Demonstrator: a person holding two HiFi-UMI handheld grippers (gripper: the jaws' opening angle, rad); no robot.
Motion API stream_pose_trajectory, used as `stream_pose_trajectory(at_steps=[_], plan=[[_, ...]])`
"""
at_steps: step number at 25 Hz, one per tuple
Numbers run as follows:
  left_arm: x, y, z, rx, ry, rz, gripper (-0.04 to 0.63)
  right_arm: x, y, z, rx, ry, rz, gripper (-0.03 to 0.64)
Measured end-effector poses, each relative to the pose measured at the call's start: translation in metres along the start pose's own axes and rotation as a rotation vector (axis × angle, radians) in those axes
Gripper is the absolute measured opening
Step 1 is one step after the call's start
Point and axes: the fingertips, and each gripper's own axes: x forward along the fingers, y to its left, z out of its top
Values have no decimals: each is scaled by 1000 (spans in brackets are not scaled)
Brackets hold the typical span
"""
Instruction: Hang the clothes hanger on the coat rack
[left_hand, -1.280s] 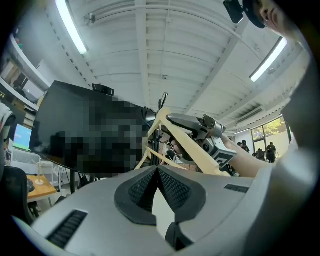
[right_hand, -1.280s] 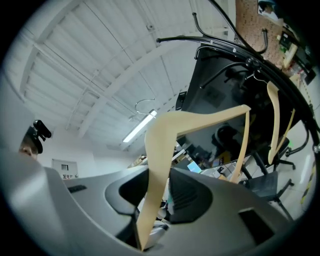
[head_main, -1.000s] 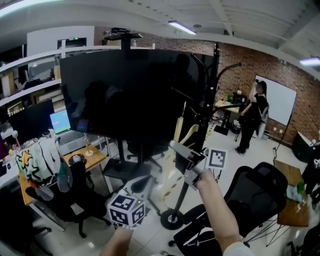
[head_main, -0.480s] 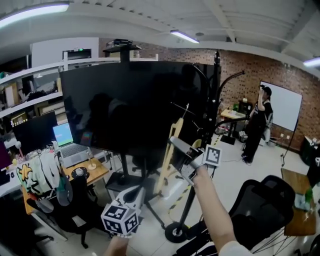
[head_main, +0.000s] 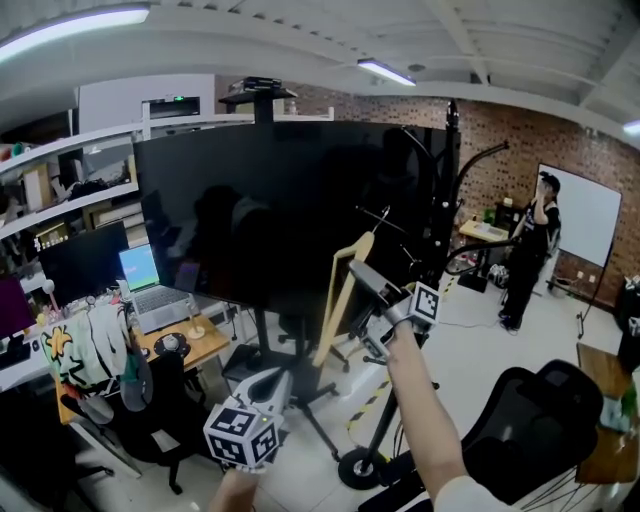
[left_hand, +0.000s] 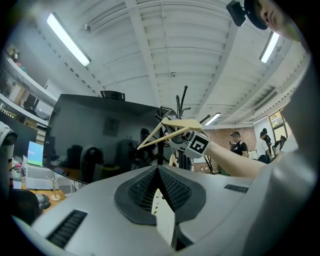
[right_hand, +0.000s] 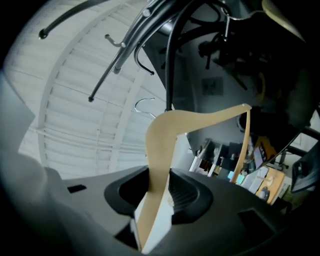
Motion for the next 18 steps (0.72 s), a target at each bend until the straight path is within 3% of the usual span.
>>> stream_pose_trajectory(at_steps=[11, 18], plan=[[10, 5, -6, 0, 13, 14, -9, -7, -17, 6, 77, -38, 33, 137], [17, 6, -15, -16, 29, 12, -9, -16, -31, 18, 101, -113, 33, 138]])
